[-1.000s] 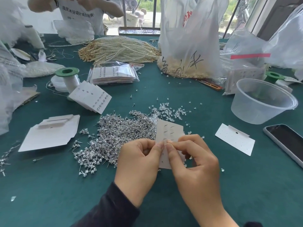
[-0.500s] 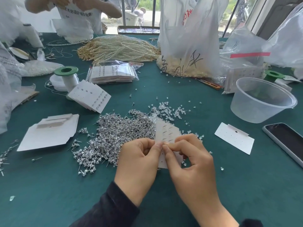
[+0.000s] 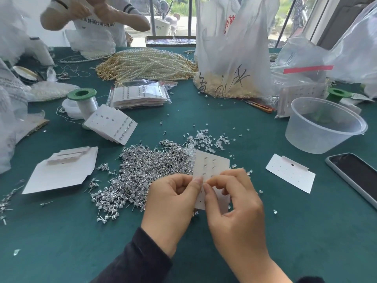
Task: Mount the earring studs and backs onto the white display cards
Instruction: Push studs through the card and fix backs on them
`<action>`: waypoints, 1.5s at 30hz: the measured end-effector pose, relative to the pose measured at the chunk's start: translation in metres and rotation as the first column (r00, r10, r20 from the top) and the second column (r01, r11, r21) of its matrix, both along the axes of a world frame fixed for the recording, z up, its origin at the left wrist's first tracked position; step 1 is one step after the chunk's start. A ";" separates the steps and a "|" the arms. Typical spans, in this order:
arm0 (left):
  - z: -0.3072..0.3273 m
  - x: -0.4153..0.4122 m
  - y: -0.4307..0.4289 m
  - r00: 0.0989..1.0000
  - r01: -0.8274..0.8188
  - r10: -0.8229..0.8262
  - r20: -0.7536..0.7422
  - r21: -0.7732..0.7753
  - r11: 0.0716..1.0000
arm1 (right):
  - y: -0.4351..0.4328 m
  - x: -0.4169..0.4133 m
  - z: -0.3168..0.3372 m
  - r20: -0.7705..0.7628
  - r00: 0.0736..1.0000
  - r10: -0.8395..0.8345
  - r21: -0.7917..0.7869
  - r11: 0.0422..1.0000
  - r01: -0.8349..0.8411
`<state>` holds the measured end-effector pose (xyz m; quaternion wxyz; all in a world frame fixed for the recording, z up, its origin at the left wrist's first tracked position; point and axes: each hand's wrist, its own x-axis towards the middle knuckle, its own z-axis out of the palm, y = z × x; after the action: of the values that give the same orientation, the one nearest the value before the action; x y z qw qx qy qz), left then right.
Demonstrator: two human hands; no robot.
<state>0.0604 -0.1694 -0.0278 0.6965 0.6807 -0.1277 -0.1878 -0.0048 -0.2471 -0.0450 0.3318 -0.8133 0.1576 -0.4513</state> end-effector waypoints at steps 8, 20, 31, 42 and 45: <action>0.003 -0.001 0.000 0.989 0.073 -0.084 0.125 0.088 0.993 | 0.001 0.000 0.000 0.025 0.999 -0.029 -0.042 0.999 0.030; 0.001 -0.002 0.003 0.901 -0.015 -0.051 0.432 0.148 0.989 | 0.000 0.000 0.002 0.010 1.000 0.023 0.007 1.000 -0.023; 0.003 -0.003 0.003 0.869 -0.067 -0.044 0.493 0.207 0.976 | 0.001 -0.002 0.005 0.016 0.998 0.066 0.060 0.996 -0.067; 0.024 0.034 0.025 0.736 -0.093 -0.200 0.647 0.388 0.917 | 0.001 -0.003 0.009 0.091 0.990 0.110 0.113 0.986 -0.120; 0.025 0.073 0.054 0.684 -0.519 -0.048 0.728 0.531 0.670 | -0.003 -0.004 0.010 0.093 0.991 0.096 0.197 0.974 -0.112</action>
<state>0.1333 -0.1150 -0.0029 0.3009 0.9214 -0.1980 0.1461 -0.0088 -0.2499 -0.0351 0.4421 -0.7630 0.1459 -0.4484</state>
